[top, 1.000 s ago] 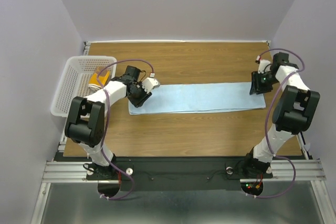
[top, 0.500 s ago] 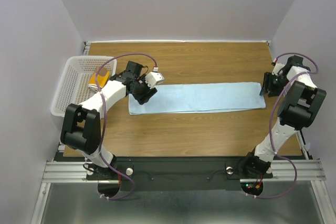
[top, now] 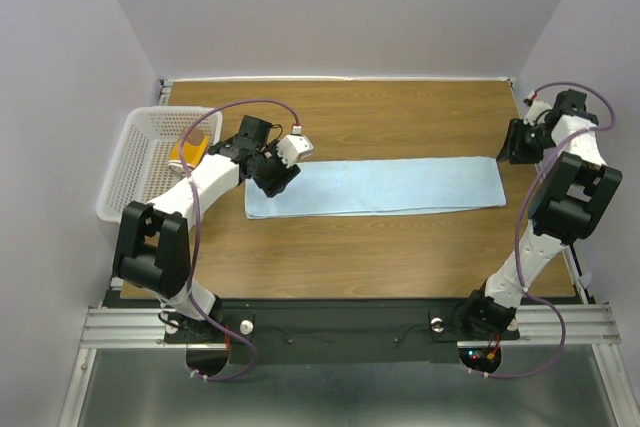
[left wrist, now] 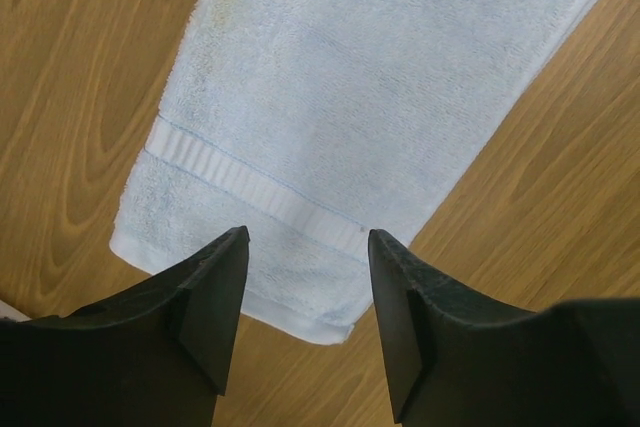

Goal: Roll the towels
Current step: Fold the towel

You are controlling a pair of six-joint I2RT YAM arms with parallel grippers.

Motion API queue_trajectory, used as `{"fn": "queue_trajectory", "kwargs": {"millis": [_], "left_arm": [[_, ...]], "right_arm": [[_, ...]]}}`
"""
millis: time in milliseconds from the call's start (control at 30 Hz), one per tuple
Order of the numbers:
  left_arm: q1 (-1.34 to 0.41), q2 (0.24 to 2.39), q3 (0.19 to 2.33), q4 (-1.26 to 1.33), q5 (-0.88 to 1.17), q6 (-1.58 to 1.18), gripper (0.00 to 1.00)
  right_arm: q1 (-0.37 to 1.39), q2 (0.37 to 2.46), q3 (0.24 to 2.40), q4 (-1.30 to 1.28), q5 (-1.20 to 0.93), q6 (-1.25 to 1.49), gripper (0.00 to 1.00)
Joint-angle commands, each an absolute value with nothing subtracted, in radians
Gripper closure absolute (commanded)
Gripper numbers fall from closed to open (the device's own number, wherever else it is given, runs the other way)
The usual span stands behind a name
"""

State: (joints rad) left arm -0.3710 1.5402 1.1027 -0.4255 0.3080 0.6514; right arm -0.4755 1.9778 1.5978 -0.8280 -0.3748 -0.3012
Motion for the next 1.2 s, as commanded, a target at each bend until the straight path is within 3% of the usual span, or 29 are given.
{"fn": "queue_trajectory", "kwargs": {"millis": [0,233,367,867,1167], "left_arm": [[-0.385,1.572,1.126,-0.382,0.322,0.617,0.4],[-0.385,1.652,1.147,-0.336,0.315,0.597,0.43],[-0.385,1.674,1.151,-0.318,0.301,0.583,0.44],[-0.374,1.746,1.141,-0.287,0.19,0.534,0.47],[-0.351,1.789,1.144,-0.304,0.143,0.526,0.51]], "right_arm": [[-0.472,1.951,1.692,-0.804,-0.497,-0.246,0.53],[-0.46,2.003,1.736,-0.776,-0.667,-0.135,0.75],[-0.453,2.049,1.709,-0.762,-0.699,-0.11,0.77],[-0.463,2.18,1.629,-0.562,-0.499,-0.103,0.82],[-0.463,2.125,1.649,-0.546,-0.495,-0.132,0.81]]}}
